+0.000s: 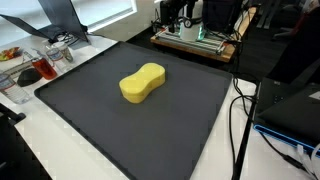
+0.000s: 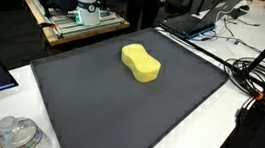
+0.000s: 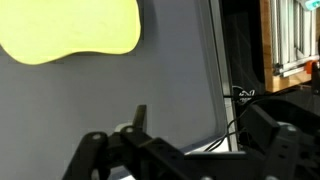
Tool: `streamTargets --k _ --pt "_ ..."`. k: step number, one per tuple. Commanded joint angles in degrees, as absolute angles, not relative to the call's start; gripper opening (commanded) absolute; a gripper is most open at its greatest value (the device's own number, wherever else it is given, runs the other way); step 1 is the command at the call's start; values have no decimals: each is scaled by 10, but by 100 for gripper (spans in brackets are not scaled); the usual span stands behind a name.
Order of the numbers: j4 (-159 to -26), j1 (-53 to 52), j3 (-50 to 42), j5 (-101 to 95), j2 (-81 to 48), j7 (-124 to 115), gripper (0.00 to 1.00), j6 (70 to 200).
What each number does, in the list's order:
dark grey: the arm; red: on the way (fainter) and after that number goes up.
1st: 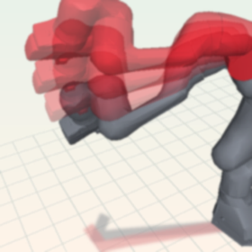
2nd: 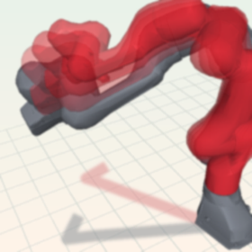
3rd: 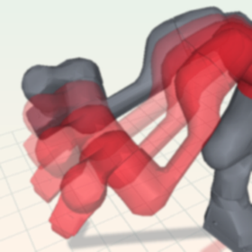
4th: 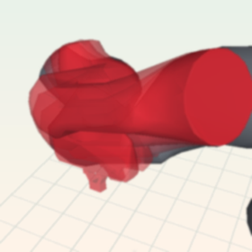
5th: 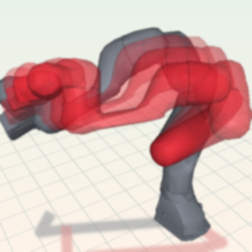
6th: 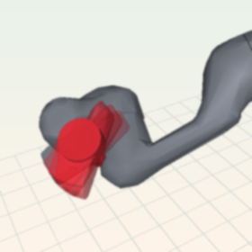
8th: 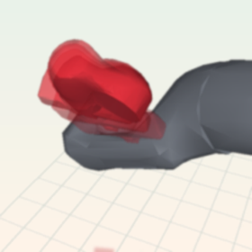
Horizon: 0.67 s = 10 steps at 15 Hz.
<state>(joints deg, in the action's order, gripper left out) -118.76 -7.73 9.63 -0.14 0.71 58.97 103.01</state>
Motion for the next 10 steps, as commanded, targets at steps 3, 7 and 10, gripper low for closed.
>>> streamTargets --k 3,7,10 --pt "-1303 -51 48 54 82 528 100 1107" --pt "-1352 -32 17 74 88 477 100 1173" --pt "-1382 -21 -1 102 82 445 100 1230"
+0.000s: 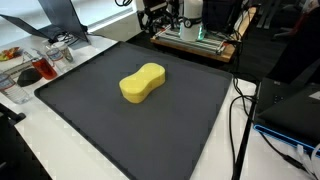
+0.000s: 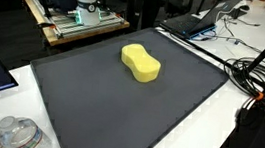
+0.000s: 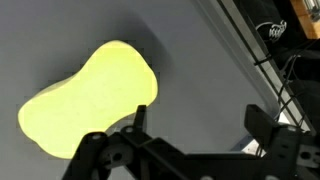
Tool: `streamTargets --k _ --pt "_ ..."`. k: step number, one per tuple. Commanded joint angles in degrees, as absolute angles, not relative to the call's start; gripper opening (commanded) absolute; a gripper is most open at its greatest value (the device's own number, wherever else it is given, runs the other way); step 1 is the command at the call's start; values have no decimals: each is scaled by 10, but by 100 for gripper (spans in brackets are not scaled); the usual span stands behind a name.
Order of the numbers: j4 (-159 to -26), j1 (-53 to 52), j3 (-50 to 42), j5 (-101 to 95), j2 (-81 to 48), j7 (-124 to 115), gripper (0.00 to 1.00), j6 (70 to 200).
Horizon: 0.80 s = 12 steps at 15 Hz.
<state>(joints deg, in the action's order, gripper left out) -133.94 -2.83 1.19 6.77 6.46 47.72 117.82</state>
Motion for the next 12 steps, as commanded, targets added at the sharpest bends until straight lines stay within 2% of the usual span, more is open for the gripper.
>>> streamTargets --k 1,4,12 --pt "-1393 -19 -5 113 81 434 100 1253" --pt "-1423 -15 -16 152 75 404 100 1324" --pt "-1490 -15 -22 244 3 315 100 1607"
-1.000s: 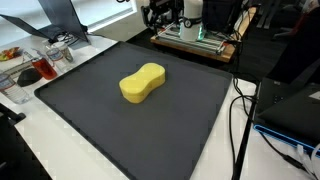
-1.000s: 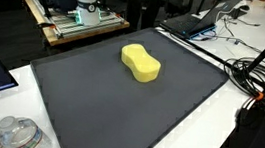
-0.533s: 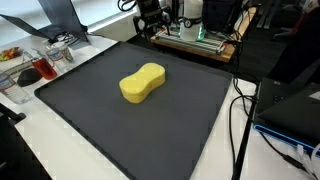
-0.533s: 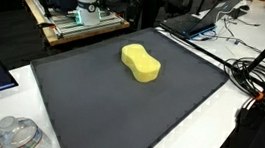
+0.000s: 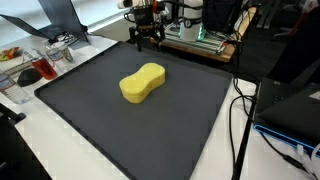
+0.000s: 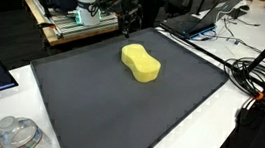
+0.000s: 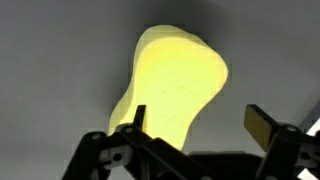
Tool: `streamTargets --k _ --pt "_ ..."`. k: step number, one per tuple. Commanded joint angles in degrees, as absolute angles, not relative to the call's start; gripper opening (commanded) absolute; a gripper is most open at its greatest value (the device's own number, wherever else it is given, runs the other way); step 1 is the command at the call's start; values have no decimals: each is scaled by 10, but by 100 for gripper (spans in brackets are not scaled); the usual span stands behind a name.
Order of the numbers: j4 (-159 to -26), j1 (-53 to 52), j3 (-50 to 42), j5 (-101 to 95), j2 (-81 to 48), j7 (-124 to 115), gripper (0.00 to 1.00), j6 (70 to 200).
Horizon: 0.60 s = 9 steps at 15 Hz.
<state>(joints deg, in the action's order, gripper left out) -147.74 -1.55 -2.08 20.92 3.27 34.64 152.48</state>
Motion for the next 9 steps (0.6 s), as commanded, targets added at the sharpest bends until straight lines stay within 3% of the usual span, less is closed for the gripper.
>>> streamTargets --k 1,5,9 --pt "-1492 -12 -21 248 -14 297 100 1645" --pt "-1486 -19 -28 247 -82 204 100 1750" --pt "-1469 -1 -5 271 -116 207 100 1724"
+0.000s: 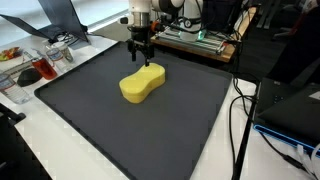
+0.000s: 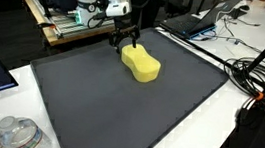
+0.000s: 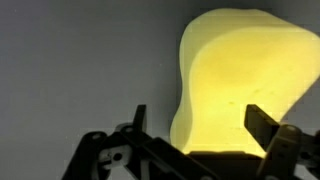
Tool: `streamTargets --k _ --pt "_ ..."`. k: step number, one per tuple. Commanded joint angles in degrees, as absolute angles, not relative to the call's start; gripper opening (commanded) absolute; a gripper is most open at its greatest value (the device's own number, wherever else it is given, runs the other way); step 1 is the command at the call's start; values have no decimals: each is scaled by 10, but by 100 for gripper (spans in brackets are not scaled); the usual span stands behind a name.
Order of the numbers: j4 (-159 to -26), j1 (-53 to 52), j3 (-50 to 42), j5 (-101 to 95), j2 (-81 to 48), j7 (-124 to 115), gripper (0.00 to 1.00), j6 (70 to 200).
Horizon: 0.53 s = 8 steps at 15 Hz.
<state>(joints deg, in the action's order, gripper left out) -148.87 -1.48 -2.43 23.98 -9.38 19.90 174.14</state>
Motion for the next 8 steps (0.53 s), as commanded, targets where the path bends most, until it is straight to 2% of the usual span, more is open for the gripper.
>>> streamTargets --k 1,8 --pt "-1465 5 1 278 -121 212 100 1716" --pt "-1420 44 36 298 -162 262 100 1650"
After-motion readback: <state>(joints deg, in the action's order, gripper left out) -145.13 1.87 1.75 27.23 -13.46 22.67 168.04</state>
